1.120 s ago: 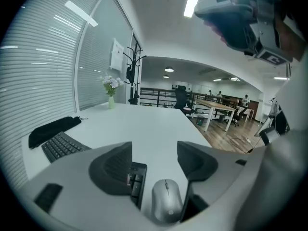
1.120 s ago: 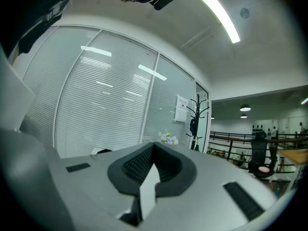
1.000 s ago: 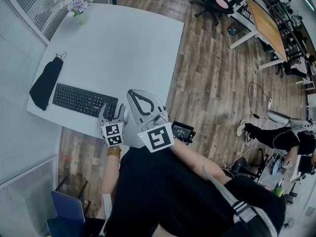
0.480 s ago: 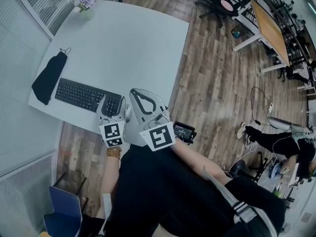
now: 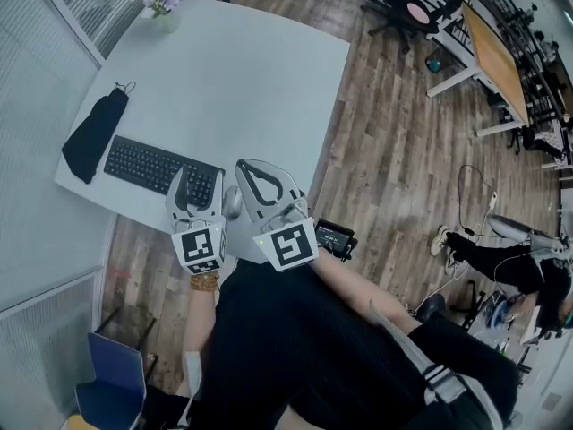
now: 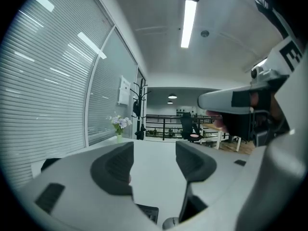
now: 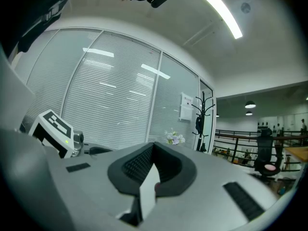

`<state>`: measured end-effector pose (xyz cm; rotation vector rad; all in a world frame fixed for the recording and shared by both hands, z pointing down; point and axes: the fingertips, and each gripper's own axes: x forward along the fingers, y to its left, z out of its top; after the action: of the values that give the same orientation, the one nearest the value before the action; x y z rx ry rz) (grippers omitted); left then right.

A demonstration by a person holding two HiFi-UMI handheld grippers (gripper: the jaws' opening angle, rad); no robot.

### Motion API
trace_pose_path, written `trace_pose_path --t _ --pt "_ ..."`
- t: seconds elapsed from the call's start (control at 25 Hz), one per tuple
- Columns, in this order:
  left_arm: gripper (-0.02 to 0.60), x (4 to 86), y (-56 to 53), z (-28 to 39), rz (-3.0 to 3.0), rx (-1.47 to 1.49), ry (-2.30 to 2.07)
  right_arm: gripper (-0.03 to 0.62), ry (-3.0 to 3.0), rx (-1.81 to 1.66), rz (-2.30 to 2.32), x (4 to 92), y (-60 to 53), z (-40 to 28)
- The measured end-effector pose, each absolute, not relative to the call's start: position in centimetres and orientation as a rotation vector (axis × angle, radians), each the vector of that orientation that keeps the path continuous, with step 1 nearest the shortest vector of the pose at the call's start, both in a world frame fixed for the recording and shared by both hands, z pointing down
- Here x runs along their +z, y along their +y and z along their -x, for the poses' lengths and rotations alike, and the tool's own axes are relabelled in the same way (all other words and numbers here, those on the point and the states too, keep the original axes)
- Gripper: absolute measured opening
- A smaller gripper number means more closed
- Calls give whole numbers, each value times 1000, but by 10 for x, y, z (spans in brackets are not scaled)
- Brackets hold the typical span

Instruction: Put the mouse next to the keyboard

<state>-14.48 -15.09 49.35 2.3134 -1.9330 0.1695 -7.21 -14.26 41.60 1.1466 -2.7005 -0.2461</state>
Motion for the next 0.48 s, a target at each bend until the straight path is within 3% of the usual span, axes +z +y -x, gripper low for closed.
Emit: trace_pose_path --t 0.48 --pt "242 472 -134 154 -2292 113 -2013 -2 -2698 -233 -1138 426 -135 71"
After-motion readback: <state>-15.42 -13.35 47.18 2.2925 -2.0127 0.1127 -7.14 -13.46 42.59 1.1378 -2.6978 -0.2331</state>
